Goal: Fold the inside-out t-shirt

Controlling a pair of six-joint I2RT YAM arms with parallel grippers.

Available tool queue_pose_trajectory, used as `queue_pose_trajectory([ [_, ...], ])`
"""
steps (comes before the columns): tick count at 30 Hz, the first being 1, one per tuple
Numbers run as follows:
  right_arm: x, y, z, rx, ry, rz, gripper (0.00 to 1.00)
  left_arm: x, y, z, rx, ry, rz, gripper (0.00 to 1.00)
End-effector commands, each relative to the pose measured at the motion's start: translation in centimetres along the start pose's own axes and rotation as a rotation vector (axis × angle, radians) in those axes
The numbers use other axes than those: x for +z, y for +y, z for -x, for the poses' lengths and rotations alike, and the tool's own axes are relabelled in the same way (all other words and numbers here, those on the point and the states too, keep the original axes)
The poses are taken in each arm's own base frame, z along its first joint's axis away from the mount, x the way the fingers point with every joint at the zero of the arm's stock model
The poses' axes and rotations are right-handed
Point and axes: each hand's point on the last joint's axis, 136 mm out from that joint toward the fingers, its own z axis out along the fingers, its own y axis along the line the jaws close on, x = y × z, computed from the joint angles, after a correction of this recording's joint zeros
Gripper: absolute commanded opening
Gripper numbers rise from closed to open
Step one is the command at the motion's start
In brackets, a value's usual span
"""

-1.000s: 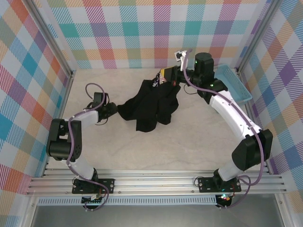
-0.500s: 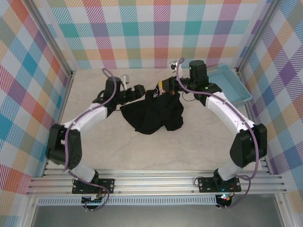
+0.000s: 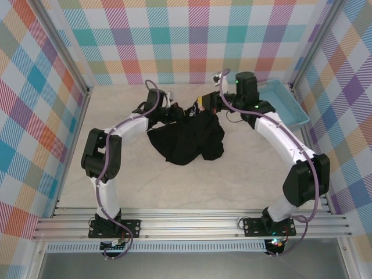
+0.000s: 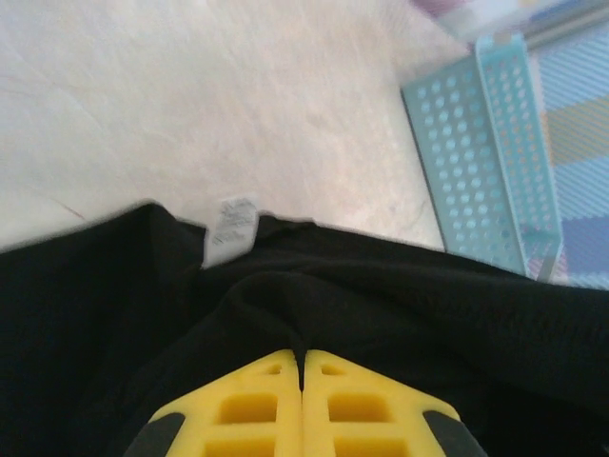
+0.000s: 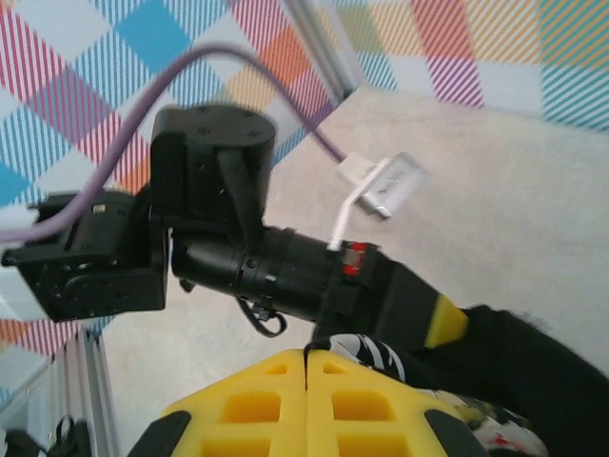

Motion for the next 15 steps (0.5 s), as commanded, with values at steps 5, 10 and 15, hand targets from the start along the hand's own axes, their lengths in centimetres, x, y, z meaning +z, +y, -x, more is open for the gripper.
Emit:
queue_pose_trajectory([
  [5, -10.6, 6.4, 11.4, -0.157, -0.393, 0.006, 0.0, -10.7, 0.9, 6.9, -0.082, -0.336, -0.051, 0.0],
  [10, -10.3, 3.5, 7.4, -0.101, -0.338, -0.093, 0.0, -15.3, 1.6, 7.1, -0.091, -0.478, -0.091, 0.0],
  [15, -9.4, -2.4, 1.7, 0.051, -0.226, -0.242, 0.0, -16.1, 2.1, 5.3, -0.036, -0.503, -0.109, 0.0],
])
